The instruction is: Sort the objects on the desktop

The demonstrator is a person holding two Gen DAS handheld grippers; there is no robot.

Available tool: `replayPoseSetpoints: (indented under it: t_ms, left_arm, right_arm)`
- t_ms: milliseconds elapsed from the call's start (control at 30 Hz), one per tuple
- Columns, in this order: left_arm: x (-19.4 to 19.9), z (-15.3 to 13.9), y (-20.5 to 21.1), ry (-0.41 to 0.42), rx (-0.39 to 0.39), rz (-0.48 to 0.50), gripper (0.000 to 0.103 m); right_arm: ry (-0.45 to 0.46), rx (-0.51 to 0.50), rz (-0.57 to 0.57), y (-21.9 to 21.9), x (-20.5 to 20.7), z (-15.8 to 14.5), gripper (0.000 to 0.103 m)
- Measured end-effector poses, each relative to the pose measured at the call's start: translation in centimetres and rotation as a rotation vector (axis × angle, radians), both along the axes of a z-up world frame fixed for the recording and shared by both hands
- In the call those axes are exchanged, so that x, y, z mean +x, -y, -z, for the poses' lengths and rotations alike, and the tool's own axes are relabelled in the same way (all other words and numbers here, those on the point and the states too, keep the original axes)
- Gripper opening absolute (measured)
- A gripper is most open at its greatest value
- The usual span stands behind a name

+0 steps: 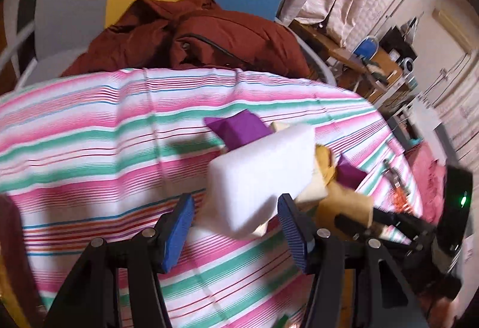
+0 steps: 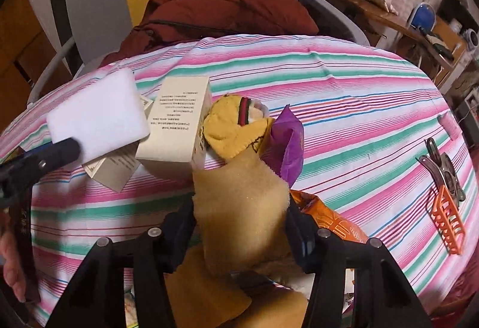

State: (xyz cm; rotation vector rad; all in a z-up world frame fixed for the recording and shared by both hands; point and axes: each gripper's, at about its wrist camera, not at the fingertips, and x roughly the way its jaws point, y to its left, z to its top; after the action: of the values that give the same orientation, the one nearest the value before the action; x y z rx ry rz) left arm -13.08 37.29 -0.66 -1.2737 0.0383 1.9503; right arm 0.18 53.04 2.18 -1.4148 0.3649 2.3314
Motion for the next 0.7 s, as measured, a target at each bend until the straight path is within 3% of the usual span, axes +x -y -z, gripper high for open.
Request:
replayPoseSetpoints:
  t_ms: [33, 100, 133, 300, 433, 533, 700]
  left_arm:
    - [-0.1, 0.2, 0.0, 0.022, 0.032, 0.005, 0.054]
    - [0.1, 0.1, 0.2, 0.046, 0.12, 0.034, 0.03]
    - [0.6, 0.2, 0.2, 0.041, 0.125, 0.053, 0.025]
    - [4.2, 0.6, 1.7, -0.006, 0.114, 0.122, 0.022]
    - [5.7, 1.1, 2.7, -0.019, 0.092, 0.115, 0.022]
    - [5.9, -0.4, 1.4, -0.13, 0.023, 0.099, 0.048]
    - [5.3, -2.3, -2.0, -0.212, -0.035, 0.15, 0.056]
  right_arm:
    - [-0.003, -0.009, 0.003, -0.2, 0.0, 0.0, 0.056]
    - [-0.009, -0.028, 0.015, -0.6, 0.1, 0.1, 0.056]
    - [-0.014, -0.039, 0.02, -0.7, 0.2, 0.0, 0.056]
    - [-0.026, -0.047, 0.024, -0.7, 0.4, -0.3, 0.056]
    - [-0.042, -0.055, 0.037, -0.9, 0.5, -0.6, 0.056]
    - [-0.074, -0.093, 0.053, -1.0, 1.0, -0.9, 0.056]
    - [-0.09, -0.13, 0.092, -2.1, 1.4, -0.8, 0.056]
